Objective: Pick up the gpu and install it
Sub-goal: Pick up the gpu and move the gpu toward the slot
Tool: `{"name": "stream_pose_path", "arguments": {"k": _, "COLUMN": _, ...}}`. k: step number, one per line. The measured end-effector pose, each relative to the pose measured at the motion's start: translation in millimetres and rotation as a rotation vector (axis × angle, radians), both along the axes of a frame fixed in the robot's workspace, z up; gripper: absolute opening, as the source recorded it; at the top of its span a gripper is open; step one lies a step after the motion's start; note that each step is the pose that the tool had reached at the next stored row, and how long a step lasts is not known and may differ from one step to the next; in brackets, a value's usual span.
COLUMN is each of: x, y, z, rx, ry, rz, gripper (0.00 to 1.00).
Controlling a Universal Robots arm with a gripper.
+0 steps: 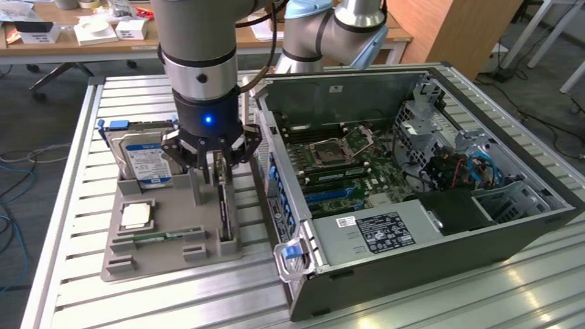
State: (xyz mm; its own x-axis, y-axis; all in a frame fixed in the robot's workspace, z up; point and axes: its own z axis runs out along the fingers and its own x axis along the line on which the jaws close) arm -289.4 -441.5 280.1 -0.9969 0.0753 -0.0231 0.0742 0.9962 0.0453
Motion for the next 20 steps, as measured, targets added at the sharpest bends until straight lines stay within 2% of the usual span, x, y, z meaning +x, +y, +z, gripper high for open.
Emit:
{"name": "stream_pose_path", "arguments": {"k": 11, "x": 3.0, "y": -0.2, "z": -0.1, "rx": 0.0001, "ry": -0.0001, "rz": 0.0, "gripper": 0.41}}
{"name": "stream_pose_path", "arguments": {"k": 20, "x": 3.0, "y": -0.2, "z": -8.1, "rx": 0.0001, "ry": -0.0001, "rz": 0.0, "gripper": 0.41}}
